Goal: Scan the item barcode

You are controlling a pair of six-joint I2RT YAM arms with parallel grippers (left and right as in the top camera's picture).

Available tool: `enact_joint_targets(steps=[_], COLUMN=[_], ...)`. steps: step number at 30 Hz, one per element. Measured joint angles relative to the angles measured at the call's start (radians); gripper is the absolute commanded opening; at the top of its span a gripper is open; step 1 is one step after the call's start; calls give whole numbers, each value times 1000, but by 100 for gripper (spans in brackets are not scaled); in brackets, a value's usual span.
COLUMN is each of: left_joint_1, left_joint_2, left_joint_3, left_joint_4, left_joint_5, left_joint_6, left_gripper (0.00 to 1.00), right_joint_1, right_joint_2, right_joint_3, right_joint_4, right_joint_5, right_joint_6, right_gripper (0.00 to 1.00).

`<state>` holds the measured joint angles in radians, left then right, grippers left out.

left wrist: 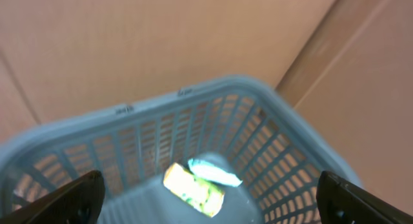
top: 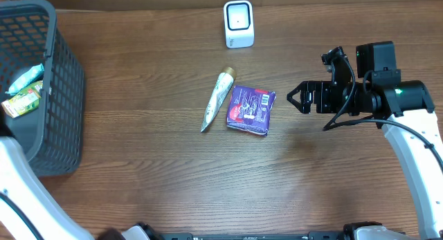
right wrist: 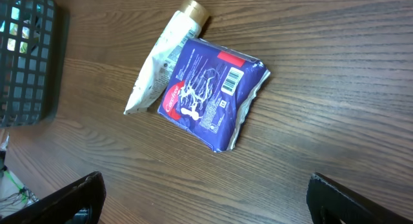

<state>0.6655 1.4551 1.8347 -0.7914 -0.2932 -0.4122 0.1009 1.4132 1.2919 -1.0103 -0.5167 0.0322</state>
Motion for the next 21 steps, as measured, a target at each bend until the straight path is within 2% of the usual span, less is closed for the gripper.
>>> enact_joint_targets(steps=[6, 12, 16, 21], left_joint_1=[104, 119, 110, 94], left_joint_2=[227, 432, 518, 602], left_joint_3=[18, 18, 18, 18], left_joint_4=[-16, 50, 121, 201], left_joint_5=[133, 204, 237, 314], left_joint_6=[-23, 68, 127, 256], left_gripper=[96, 98, 98, 98], right_joint_1=[0, 0, 0, 0], right_joint_2=[0, 0, 0, 0], right_joint_3=[0, 0, 0, 0], right_joint_4=[-2, -7, -23, -37], right_joint_5=[1, 16, 24, 26], right_joint_6=[0, 0, 1, 0], right_gripper=[100, 100, 100, 100])
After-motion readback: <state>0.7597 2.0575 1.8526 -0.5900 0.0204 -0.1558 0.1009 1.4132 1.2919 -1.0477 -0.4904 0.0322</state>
